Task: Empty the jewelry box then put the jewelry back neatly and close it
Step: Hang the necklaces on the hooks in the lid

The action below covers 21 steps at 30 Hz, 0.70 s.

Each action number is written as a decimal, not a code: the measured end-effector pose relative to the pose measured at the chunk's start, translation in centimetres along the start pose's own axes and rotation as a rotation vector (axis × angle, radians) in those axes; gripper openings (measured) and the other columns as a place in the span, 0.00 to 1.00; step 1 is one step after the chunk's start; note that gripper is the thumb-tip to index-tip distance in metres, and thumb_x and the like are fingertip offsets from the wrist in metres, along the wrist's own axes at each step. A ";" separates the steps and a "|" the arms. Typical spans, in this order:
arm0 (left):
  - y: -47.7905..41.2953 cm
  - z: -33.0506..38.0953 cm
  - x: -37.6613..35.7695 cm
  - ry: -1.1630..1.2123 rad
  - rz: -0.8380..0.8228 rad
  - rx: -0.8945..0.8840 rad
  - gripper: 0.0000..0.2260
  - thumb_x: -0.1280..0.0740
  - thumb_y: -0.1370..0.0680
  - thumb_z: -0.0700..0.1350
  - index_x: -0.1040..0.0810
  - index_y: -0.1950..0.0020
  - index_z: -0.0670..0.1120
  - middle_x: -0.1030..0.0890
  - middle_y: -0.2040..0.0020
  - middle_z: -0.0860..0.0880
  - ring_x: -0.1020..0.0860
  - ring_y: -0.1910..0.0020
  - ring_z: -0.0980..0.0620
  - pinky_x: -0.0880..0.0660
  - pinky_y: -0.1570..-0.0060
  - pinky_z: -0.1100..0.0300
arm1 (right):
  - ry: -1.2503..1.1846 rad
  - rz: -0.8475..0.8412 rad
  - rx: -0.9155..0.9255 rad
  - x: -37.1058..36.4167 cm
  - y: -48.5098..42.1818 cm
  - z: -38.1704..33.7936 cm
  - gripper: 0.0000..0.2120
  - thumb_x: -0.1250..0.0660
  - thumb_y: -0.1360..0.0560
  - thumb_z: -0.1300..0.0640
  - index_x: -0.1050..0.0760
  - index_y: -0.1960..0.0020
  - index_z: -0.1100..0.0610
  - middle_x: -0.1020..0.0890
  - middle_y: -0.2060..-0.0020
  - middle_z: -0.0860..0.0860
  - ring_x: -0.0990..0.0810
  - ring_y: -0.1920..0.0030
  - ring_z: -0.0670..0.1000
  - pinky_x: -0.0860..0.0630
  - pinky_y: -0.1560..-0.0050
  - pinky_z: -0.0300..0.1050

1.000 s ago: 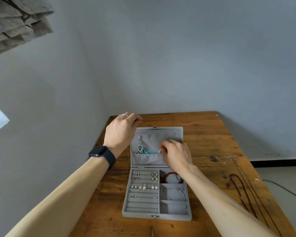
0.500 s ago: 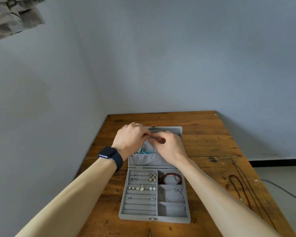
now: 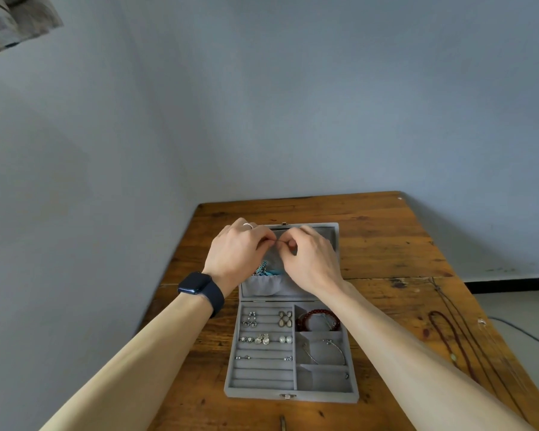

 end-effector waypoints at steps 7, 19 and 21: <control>0.4 -0.5 -0.4 -0.118 0.102 -0.010 0.02 0.29 0.24 0.43 0.17 0.55 0.47 0.21 0.38 0.45 0.23 0.41 0.42 0.25 0.47 0.47 | 0.294 0.168 0.155 0.5 -0.7 -0.7 0.04 0.32 0.27 0.50 0.20 0.56 0.49 0.23 0.40 0.47 0.26 0.41 0.52 0.38 0.41 0.51; 0.4 -0.7 -1.0 -0.062 0.125 0.044 0.03 0.31 0.22 0.45 0.19 0.53 0.47 0.19 0.46 0.48 0.20 0.54 0.45 0.24 0.50 0.49 | 0.281 0.098 0.124 0.2 -0.9 -0.7 0.06 0.33 0.30 0.47 0.19 0.56 0.46 0.23 0.40 0.45 0.23 0.44 0.51 0.40 0.46 0.50; 0.4 -0.8 -1.0 -0.021 0.113 0.053 0.04 0.31 0.21 0.46 0.18 0.51 0.48 0.20 0.44 0.48 0.21 0.51 0.45 0.25 0.48 0.49 | 0.245 0.077 0.106 0.0 -0.8 -0.6 0.06 0.33 0.30 0.46 0.20 0.57 0.45 0.25 0.37 0.45 0.25 0.41 0.50 0.40 0.43 0.52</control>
Point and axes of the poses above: each hand's wrist, its own y-axis away from the middle knuckle, its own x-axis out of the back of the hand, z = x × y, the point moved 6 cm from there along -y, towards the middle knuckle
